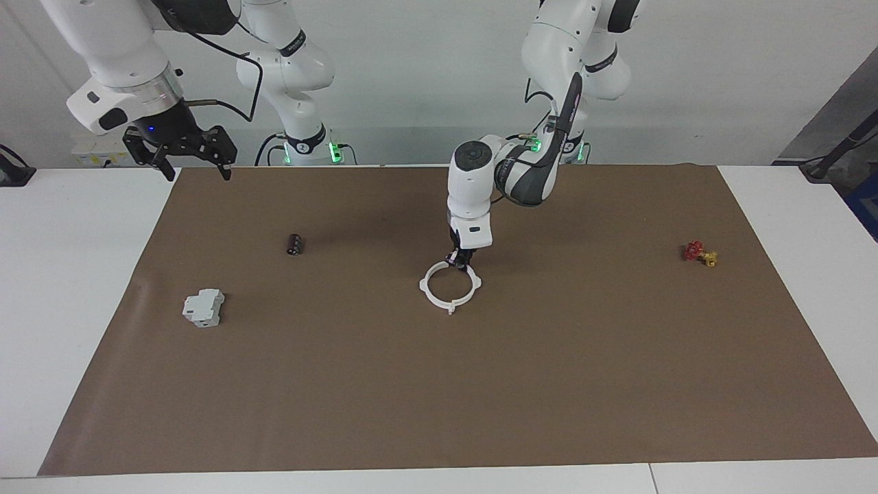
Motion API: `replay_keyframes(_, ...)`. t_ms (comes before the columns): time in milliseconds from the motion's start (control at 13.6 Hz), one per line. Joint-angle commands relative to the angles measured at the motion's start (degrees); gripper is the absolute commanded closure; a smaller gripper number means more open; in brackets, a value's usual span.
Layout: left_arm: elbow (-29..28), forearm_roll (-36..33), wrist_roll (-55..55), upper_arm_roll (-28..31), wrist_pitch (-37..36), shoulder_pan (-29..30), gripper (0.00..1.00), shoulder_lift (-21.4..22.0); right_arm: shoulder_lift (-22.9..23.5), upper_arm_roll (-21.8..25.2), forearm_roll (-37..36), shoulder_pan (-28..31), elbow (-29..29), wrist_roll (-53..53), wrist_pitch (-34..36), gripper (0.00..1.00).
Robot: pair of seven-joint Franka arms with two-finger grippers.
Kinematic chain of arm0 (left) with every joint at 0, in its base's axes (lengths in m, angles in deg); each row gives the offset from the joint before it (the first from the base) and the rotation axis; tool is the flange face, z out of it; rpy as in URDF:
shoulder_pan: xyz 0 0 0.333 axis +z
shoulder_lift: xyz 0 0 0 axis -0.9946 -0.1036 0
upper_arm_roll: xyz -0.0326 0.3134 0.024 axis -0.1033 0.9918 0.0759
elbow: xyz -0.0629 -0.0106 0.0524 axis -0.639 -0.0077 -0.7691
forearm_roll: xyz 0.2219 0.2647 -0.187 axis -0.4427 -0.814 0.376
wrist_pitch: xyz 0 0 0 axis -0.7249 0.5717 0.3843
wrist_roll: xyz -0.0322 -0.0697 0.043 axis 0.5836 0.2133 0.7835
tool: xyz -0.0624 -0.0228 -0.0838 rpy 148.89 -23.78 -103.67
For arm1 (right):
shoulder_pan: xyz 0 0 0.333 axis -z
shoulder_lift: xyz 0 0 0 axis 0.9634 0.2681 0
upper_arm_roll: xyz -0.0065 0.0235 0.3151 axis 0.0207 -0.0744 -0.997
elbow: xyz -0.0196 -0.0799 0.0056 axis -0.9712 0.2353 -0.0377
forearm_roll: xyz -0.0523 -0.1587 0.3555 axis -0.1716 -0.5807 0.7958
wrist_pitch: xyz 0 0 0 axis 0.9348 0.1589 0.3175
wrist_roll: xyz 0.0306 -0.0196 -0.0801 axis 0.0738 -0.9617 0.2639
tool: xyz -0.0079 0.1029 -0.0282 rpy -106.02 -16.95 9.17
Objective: Assemble drain pipe with both arms
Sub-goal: 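Press the held half-ring onto the centered half-ring with the left gripper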
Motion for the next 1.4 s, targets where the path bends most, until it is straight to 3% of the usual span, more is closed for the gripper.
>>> replay_keyframes(0,0.31,-1.17,1.55,0.92,0.74,-1.05,1.0,-0.51,-0.57,-0.38,-0.24,0.58,0.01,-0.74,0.55,0.0)
replay_keyframes(886,0.23,-1.17,2.7,1.19,2.24,-0.96,1.0,-1.12,-0.57,-0.38,-0.24,0.58,0.01,-0.74,0.55,0.0)
replay_keyframes(959,0.05,-1.17,2.7,1.19,1.98,-0.96,0.57,-1.12,-0.57,-0.38,-0.24,0.58,0.01,-0.74,0.55,0.0)
replay_keyframes(1033,-0.12,-1.26,2.7,1.19,1.8,-0.96,0.01,-1.12,-0.57,-0.38,-0.24,0.58,0.01,-0.74,0.55,0.0)
replay_keyframes(1328,-0.21,-1.44,2.26,1.19,0.92,-0.96,0.0,-1.04,-0.57,-0.38,-0.24,0.58,0.01,-0.74,0.55,0.0)
